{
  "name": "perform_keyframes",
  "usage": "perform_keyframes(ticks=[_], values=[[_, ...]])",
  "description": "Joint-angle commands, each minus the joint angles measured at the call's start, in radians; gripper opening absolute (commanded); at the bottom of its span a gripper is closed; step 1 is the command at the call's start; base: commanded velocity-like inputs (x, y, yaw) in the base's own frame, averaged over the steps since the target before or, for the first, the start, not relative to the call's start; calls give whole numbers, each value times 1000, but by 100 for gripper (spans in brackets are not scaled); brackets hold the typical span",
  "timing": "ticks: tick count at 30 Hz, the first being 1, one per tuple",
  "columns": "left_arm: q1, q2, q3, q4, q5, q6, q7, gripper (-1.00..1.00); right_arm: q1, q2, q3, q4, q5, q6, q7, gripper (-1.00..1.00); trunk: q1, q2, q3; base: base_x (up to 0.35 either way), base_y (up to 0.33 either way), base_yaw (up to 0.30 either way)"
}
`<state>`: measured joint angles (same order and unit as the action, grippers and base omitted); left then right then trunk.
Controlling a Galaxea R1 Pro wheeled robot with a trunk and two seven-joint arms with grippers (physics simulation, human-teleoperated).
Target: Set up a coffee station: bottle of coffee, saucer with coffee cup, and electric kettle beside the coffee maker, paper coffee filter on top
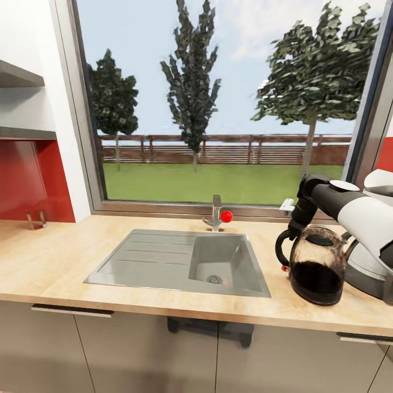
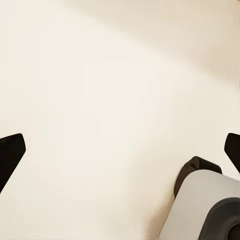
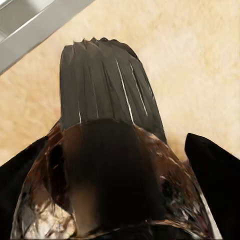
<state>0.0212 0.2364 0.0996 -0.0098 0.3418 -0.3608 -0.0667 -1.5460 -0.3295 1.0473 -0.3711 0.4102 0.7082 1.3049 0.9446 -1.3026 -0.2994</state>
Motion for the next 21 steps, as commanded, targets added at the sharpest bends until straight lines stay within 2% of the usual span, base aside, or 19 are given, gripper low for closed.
perform_keyframes(ticks=[1,16,21], values=[[0,0,8,-1,3,0,-7,100,0,0,-1,-3,7,8,7,100,0,-1,-1,0,0,0],[0,0,8,-1,4,0,-7,100,0,-1,-1,-3,7,9,7,100,0,-1,-1,0,0,0],[0,0,8,-1,4,2,-7,100,0,2,-1,-3,6,10,7,100,-19,34,15,0,0,0]])
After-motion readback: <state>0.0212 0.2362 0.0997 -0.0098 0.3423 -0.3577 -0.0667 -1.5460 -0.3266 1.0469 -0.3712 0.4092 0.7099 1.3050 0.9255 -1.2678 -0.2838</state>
